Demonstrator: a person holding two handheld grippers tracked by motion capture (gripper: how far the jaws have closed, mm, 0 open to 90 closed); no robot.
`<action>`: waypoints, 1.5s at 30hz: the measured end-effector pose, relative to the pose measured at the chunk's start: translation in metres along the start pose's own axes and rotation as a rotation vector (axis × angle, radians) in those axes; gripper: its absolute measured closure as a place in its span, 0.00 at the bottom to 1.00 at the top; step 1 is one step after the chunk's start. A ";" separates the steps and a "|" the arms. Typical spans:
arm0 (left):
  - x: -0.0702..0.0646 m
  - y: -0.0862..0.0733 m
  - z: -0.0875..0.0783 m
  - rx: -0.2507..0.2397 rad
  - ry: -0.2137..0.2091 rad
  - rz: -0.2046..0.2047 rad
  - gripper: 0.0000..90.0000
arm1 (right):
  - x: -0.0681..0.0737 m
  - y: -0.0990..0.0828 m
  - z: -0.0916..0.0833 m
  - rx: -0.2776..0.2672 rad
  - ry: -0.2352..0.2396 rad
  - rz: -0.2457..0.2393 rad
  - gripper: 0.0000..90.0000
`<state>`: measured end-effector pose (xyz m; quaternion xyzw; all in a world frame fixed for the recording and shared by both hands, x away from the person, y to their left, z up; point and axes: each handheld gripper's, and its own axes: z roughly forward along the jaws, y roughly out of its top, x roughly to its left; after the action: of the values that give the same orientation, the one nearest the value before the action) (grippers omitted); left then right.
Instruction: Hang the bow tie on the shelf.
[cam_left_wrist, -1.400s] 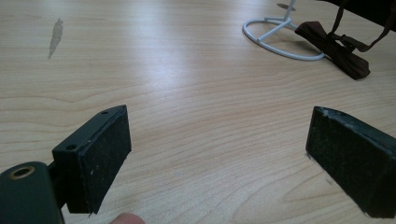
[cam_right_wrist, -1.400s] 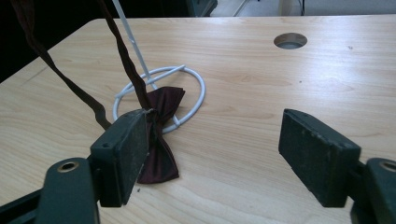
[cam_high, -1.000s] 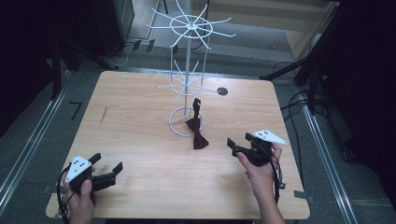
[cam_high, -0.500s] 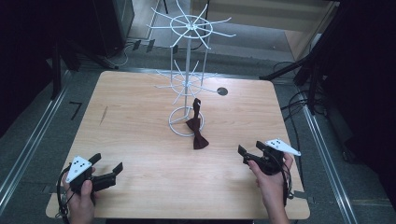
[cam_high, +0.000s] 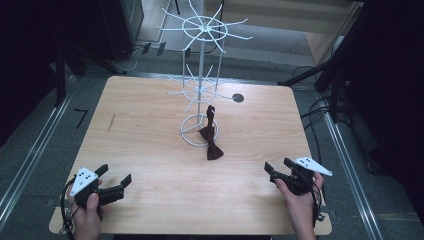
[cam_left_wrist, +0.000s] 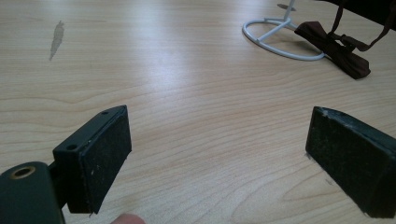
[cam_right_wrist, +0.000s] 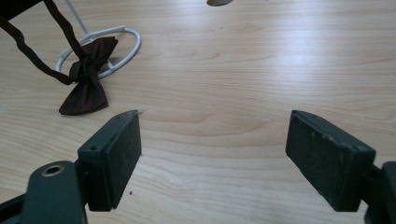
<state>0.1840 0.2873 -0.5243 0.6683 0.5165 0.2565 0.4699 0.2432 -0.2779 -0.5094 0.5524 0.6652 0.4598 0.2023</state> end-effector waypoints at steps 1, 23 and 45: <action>0.000 0.000 0.000 0.000 0.000 -0.001 0.08 | -0.002 -0.001 -0.002 -0.003 -0.004 0.001 0.21; 0.000 0.000 0.000 -0.001 0.006 -0.014 0.08 | -0.058 -0.029 -0.039 -0.028 -0.095 0.041 0.21; 0.004 -0.002 -0.004 -0.017 0.004 -0.049 0.08 | -0.089 -0.060 -0.058 -0.031 -0.106 0.036 0.22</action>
<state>0.1815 0.2921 -0.5248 0.6508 0.5314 0.2507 0.4808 0.1921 -0.3801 -0.5521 0.5848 0.6361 0.4438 0.2377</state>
